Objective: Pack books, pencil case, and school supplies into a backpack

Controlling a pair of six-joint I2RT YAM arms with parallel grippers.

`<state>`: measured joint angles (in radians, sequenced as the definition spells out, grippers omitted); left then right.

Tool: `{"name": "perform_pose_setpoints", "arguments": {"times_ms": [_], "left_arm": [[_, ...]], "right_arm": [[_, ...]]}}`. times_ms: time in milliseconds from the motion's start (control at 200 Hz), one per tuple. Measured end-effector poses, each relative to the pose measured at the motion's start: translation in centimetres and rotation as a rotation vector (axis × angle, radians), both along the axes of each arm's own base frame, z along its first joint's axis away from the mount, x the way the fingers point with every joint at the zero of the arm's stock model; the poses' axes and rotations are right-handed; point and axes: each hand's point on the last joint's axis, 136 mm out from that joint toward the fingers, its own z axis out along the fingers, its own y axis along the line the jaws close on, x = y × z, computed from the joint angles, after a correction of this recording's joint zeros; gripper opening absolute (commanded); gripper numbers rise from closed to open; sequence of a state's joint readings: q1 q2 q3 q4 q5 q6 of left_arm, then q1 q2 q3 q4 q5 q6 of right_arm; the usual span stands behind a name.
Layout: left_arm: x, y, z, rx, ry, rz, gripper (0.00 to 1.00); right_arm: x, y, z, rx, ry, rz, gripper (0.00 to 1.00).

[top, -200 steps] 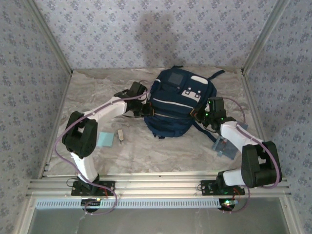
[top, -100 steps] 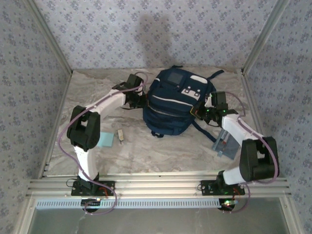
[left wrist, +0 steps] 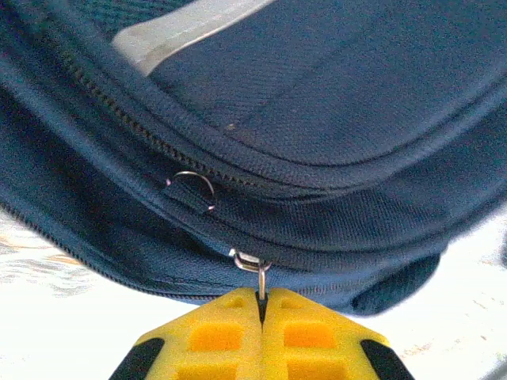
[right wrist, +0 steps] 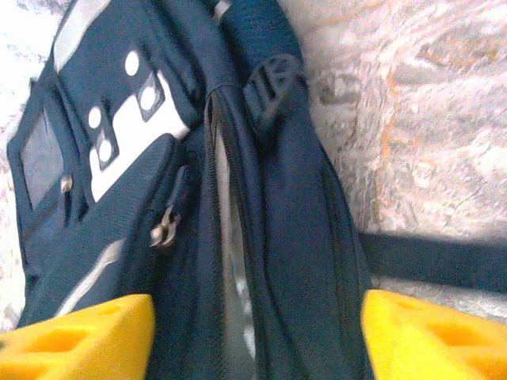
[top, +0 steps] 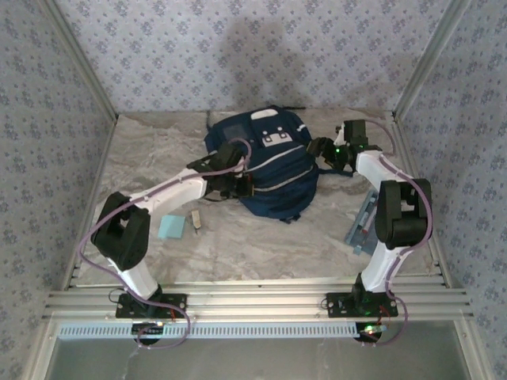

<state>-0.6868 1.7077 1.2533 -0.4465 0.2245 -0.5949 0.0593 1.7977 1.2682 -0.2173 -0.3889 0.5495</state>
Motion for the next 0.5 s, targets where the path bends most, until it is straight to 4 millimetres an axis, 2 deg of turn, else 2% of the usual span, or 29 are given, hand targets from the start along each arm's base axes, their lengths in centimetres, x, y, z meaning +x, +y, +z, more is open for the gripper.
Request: {"name": "perform_pose_setpoints", "arguments": {"times_ms": [80, 165, 340, 430, 500], "left_arm": [[-0.7, -2.1, 0.3, -0.029, 0.002, -0.033, 0.00], [-0.8, -4.8, 0.3, -0.060, 0.018, -0.071, 0.00], [0.6, -9.8, 0.6, -0.125, 0.017, -0.122, 0.00], [1.1, -11.5, 0.9, -0.151, 0.011, -0.136, 0.00], [1.3, -12.2, 1.1, -0.165, 0.004, -0.142, 0.00]], "right_arm": [[-0.2, -0.1, 0.8, -0.018, -0.007, -0.009, 0.79], [-1.5, -0.2, 1.9, -0.036, -0.006, -0.023, 0.79], [-7.2, 0.1, 4.4, -0.006, -0.022, -0.049, 0.81], [-9.4, 1.1, 5.1, 0.026, -0.028, -0.049, 0.82], [-10.6, 2.0, 4.9, 0.052, -0.016, -0.048, 0.82]]}}
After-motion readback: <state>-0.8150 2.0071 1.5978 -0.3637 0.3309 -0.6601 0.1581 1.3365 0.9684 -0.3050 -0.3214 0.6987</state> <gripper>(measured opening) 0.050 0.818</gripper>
